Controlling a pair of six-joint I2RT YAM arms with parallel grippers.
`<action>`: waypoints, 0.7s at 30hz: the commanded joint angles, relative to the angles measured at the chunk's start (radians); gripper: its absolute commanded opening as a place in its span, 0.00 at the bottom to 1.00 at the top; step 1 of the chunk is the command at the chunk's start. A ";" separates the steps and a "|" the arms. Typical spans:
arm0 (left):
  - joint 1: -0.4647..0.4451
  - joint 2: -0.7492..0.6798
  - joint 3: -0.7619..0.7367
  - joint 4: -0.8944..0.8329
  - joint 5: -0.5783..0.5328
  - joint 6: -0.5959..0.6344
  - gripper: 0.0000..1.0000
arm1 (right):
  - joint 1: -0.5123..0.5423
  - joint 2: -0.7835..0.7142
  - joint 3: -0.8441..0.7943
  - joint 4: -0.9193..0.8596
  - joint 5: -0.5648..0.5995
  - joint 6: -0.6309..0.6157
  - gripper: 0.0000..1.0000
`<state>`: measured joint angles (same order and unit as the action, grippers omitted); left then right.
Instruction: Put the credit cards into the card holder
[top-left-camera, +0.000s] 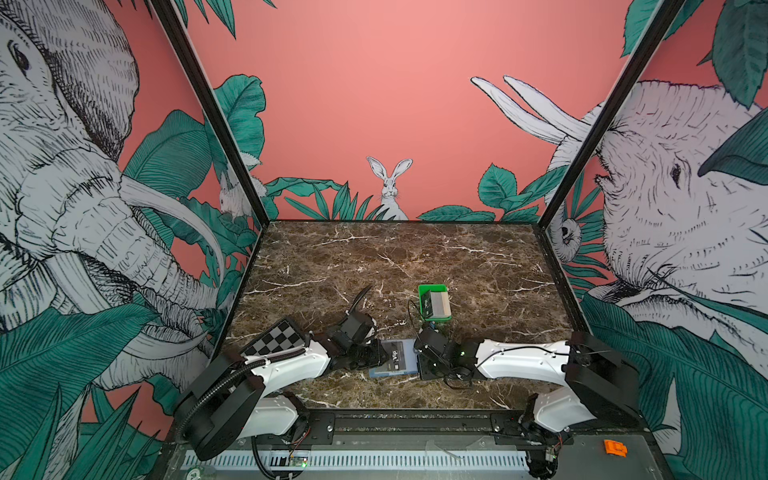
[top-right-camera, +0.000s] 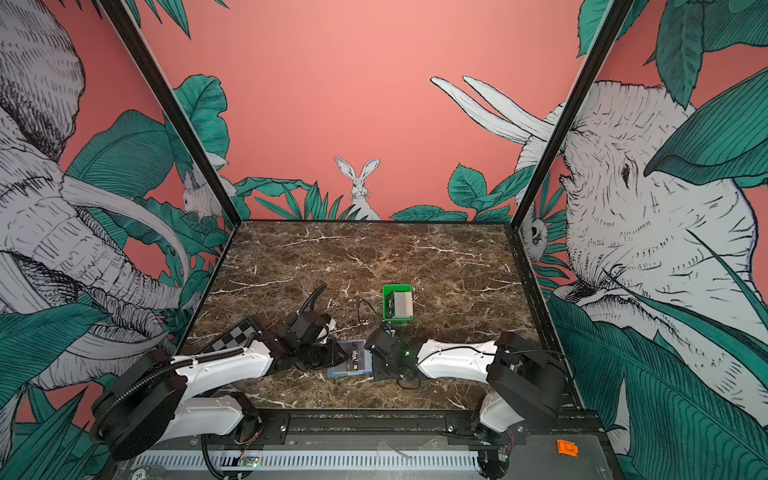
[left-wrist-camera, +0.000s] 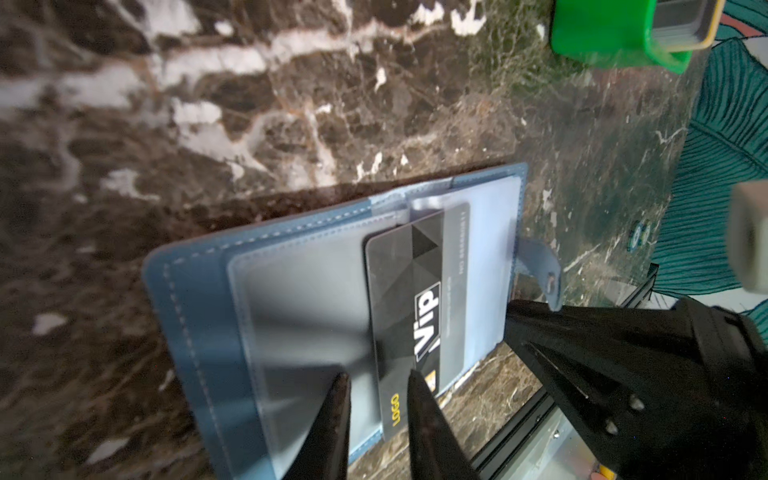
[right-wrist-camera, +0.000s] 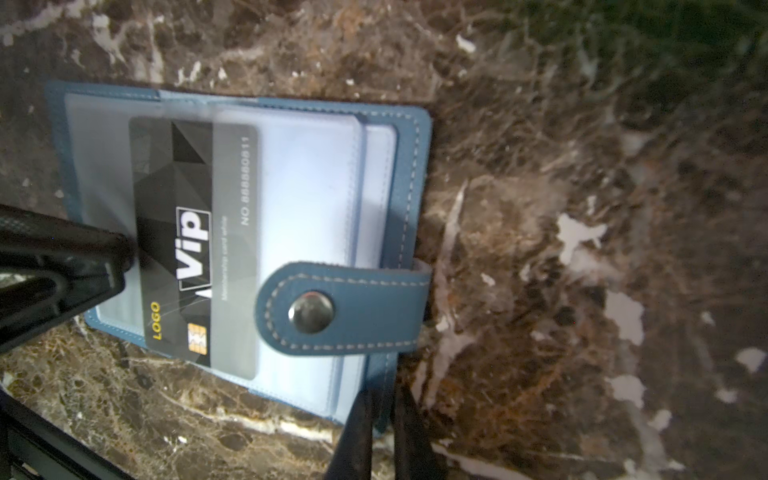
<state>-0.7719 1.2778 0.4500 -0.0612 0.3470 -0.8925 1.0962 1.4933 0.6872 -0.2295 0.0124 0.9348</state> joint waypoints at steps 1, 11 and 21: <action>-0.001 0.011 0.016 0.008 -0.007 0.012 0.27 | 0.008 0.029 0.004 -0.028 0.009 -0.004 0.12; -0.002 0.037 0.017 0.085 0.032 -0.009 0.26 | 0.009 0.028 0.000 -0.025 0.010 -0.002 0.12; -0.014 0.067 0.016 0.170 0.059 -0.051 0.22 | 0.012 0.028 -0.002 -0.024 0.011 -0.001 0.12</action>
<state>-0.7753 1.3426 0.4526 0.0727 0.3935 -0.9260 1.0973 1.4940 0.6872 -0.2287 0.0147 0.9348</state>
